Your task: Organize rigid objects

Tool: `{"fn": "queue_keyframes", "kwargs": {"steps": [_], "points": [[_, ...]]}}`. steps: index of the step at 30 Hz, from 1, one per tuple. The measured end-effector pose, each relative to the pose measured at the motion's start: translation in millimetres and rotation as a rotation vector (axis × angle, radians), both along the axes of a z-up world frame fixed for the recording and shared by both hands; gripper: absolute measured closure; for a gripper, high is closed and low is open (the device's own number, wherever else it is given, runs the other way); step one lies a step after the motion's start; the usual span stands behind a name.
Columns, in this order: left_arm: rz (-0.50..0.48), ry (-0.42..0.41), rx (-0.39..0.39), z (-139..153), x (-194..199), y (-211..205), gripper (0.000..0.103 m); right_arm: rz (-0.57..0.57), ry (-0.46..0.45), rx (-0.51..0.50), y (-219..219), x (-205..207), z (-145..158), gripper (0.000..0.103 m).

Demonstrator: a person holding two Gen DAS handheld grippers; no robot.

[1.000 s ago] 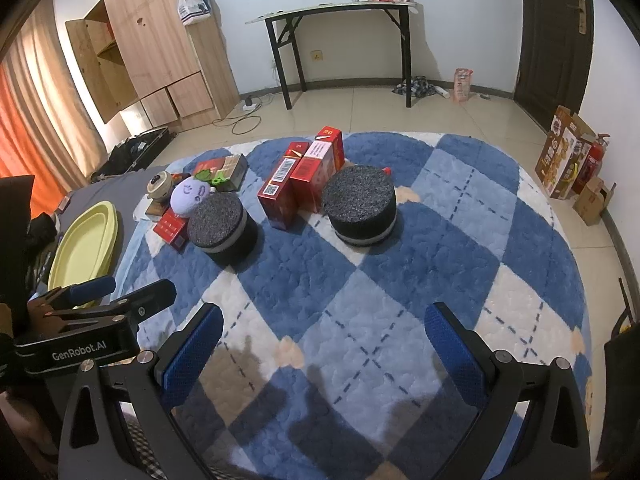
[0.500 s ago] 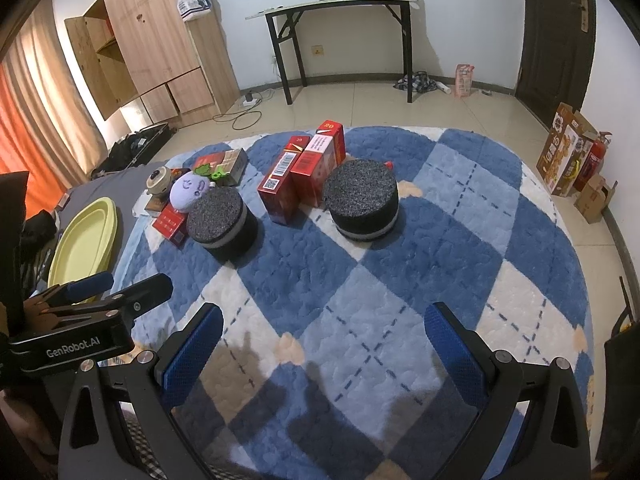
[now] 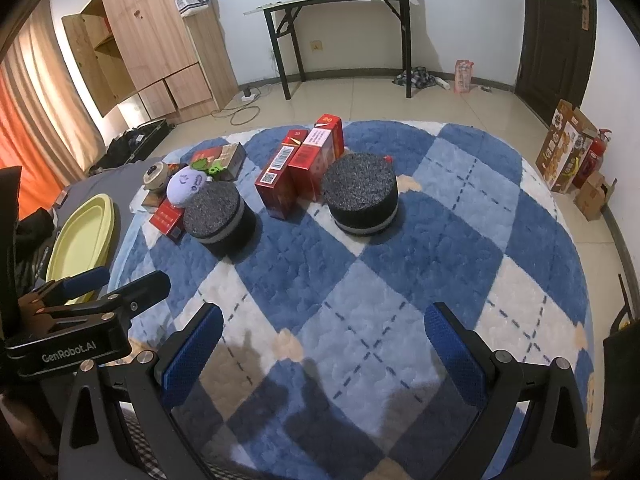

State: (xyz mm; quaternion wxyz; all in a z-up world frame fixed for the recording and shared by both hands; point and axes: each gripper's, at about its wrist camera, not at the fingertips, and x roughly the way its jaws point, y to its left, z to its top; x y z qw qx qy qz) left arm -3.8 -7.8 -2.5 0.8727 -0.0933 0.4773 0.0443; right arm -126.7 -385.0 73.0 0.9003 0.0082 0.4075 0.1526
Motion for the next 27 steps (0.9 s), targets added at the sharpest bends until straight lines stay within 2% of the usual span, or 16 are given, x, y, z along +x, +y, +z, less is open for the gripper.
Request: {"fn": "queue_keyframes", "kwargs": {"steps": [27], "points": [[-0.023,0.0,0.014,-0.6,0.4,-5.7,0.0,0.001,0.013,-0.01,1.2,1.6,-3.7,0.0]]}}
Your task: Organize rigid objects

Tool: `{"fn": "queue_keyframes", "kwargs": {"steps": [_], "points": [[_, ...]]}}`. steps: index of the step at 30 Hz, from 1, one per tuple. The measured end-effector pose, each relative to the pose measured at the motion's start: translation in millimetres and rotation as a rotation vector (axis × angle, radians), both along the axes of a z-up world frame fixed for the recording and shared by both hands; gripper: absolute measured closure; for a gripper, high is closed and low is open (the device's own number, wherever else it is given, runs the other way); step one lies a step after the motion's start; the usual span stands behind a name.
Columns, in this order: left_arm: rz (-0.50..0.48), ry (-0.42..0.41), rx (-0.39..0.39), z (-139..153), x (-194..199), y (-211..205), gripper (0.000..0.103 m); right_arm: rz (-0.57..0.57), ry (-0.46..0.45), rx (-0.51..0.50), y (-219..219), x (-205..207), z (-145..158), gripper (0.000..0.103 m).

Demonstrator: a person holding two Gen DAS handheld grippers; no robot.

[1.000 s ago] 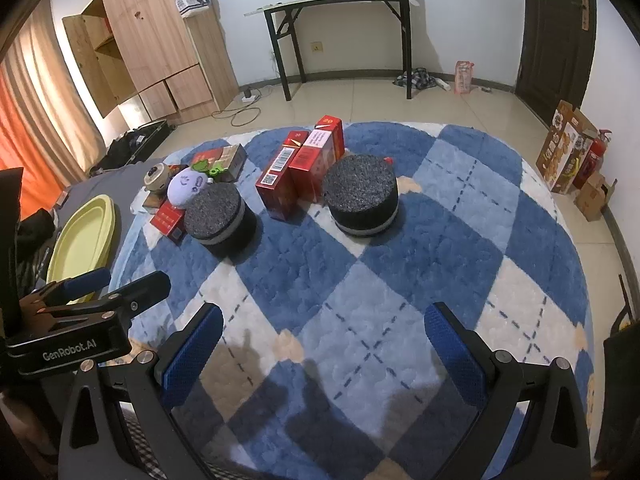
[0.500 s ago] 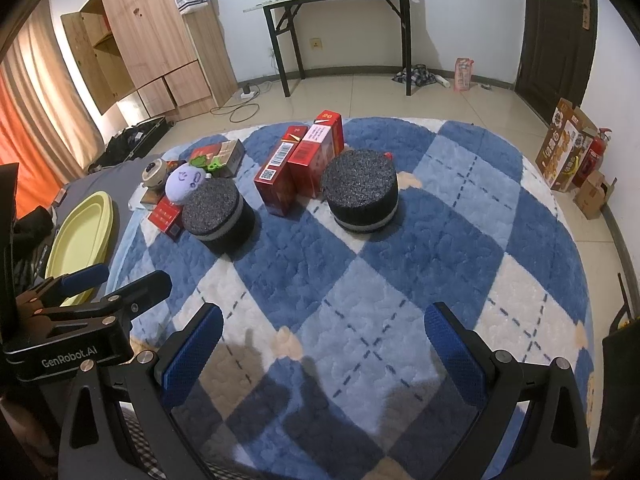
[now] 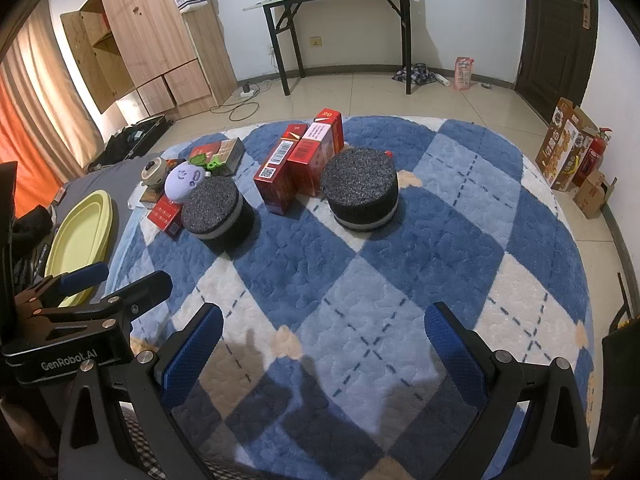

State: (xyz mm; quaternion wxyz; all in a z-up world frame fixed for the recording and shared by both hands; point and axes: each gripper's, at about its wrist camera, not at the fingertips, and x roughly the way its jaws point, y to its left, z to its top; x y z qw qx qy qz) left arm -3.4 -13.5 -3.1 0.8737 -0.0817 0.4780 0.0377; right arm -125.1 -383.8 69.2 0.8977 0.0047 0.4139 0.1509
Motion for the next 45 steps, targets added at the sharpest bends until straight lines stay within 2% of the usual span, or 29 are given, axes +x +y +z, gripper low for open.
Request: {"fn": "queue_keyframes", "kwargs": {"steps": [15,23,30,32,35,39,40,41,45], "points": [[-0.006,0.003,0.005,-1,1,-1,0.0,0.0,0.009,-0.005,1,1,-1,0.0],[0.006,0.01,-0.02,-2,1,3,0.0,-0.008,0.03,-0.006,1,5,-4,0.0],[-0.024,0.072,-0.064,-8,9,4,0.0,-0.024,0.037,0.037,-10,3,1,0.0],[-0.056,0.075,-0.072,-6,23,3,0.0,-0.032,0.053,0.069,-18,11,6,0.0],[-0.091,0.054,-0.042,-8,42,1,0.0,-0.033,0.059,0.083,-27,37,9,0.0],[-0.138,0.056,0.017,-25,69,-5,0.0,-0.022,0.073,0.057,-21,78,2,0.0],[-0.138,0.069,0.026,-31,75,-4,0.003,-0.018,0.077,0.048,-17,85,-1,0.0],[-0.133,0.08,0.04,-38,81,-3,0.012,-0.011,0.076,0.037,-12,94,-7,0.0],[-0.137,0.115,0.017,-59,100,1,0.023,-0.03,0.063,0.013,-3,118,-24,0.001]]}}
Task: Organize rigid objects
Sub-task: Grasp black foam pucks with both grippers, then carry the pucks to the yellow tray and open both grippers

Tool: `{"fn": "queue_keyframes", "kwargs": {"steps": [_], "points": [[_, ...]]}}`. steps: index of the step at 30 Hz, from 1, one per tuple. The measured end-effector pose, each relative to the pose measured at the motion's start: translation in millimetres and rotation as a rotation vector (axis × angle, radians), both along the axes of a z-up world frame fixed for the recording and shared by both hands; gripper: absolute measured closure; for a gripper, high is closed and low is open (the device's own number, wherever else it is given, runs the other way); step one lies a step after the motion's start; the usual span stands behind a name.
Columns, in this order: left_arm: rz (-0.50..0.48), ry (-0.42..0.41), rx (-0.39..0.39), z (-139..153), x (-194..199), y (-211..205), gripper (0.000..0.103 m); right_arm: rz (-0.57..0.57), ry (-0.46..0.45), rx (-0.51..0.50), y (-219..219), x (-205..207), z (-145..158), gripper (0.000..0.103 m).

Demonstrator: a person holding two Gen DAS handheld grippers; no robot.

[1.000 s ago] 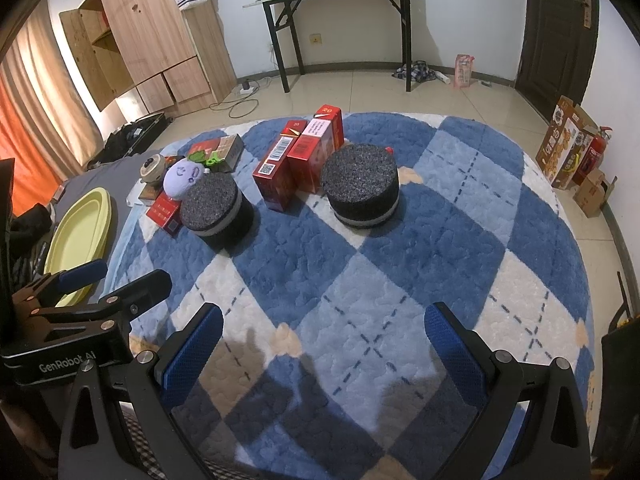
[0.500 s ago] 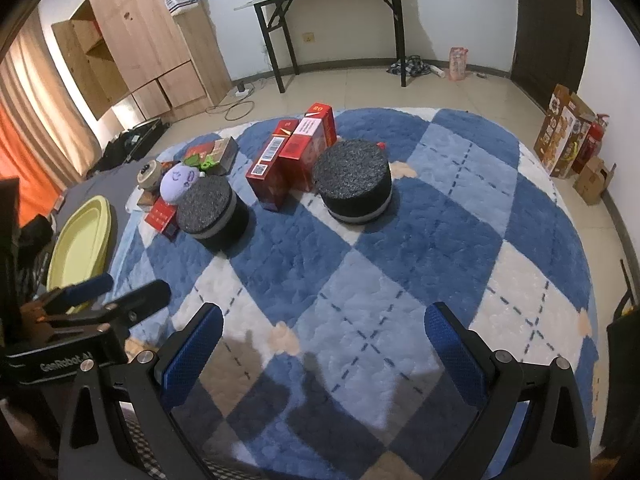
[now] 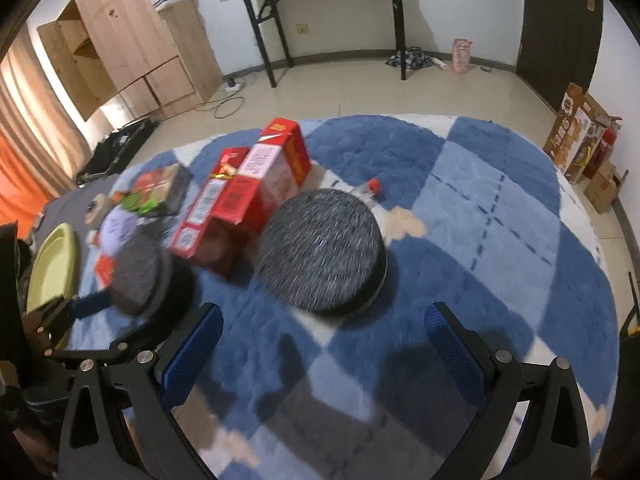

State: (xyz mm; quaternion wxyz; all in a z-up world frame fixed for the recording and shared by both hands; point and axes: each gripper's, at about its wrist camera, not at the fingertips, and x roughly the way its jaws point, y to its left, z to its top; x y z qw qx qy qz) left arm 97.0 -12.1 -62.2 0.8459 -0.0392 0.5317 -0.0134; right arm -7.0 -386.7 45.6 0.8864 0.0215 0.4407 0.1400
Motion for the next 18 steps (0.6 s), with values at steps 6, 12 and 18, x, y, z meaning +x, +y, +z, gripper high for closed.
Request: {"fn": "queue_keyframes", "kwargs": {"steps": [6,12,18], "points": [[0.015,-0.079,0.016,5,-3,1,0.037,0.015,-0.044,-0.046,10,14,-20,0.033],[0.025,-0.124,-0.017,44,-23,22,0.037,-0.009,-0.078,0.02,-4,0,-12,0.036],[0.165,-0.215,-0.064,118,-66,114,0.037,0.043,-0.217,0.09,-6,-50,55,0.036]]}}
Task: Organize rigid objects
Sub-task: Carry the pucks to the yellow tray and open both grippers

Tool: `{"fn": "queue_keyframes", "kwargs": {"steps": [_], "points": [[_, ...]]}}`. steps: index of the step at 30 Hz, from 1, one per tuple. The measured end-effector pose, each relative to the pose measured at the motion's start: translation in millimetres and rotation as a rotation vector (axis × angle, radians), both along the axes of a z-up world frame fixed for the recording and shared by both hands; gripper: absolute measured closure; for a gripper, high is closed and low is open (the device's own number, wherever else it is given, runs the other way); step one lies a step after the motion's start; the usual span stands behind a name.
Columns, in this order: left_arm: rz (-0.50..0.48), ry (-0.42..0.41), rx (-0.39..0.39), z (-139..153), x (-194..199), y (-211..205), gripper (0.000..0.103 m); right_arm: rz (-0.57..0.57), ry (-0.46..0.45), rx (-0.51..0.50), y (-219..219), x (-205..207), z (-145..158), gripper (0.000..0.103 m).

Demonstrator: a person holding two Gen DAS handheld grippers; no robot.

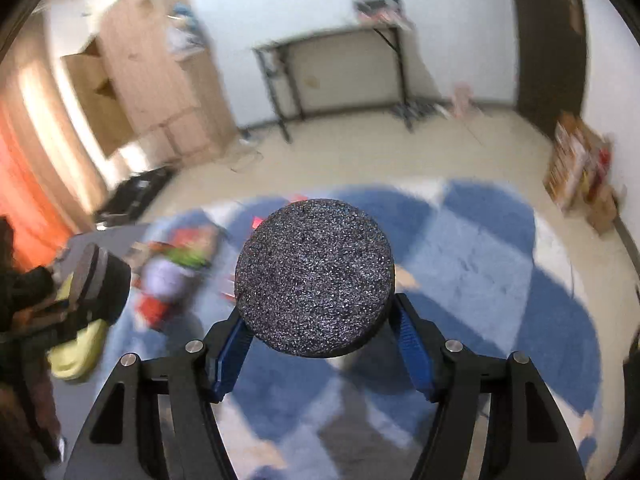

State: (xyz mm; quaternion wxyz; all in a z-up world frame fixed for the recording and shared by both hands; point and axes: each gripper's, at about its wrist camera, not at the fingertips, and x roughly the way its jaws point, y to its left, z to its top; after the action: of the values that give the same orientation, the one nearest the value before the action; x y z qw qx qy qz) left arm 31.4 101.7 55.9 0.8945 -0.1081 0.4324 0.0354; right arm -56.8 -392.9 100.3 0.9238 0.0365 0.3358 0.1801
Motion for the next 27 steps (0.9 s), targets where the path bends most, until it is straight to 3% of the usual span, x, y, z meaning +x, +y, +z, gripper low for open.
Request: {"fn": "queue_keyframes", "kwargs": {"steps": [4,8,12,16,18,24,27], "points": [[0.134,-0.035,0.093,34,-31,98,0.037,0.242,-0.097,-0.008,83,-30,58,0.036],[0.292,0.029,0.102,25,-54,205,0.037,0.488,-0.13,-0.038,195,-56,79,0.036],[0.397,0.104,0.071,-12,-59,274,0.037,0.683,-0.076,-0.083,304,-72,43,0.036],[0.419,0.17,0.011,-58,-56,308,0.037,0.775,-0.01,-0.193,389,-81,-21,0.036],[0.422,0.203,-0.024,-81,-51,319,0.037,0.799,0.015,-0.24,418,-79,-47,0.036],[0.409,0.251,-0.037,-113,-47,324,0.037,0.791,0.076,-0.356,485,-68,-98,0.037],[0.43,0.221,-0.038,-114,-51,324,0.035,0.775,0.064,-0.397,502,-65,-113,0.036]]}}
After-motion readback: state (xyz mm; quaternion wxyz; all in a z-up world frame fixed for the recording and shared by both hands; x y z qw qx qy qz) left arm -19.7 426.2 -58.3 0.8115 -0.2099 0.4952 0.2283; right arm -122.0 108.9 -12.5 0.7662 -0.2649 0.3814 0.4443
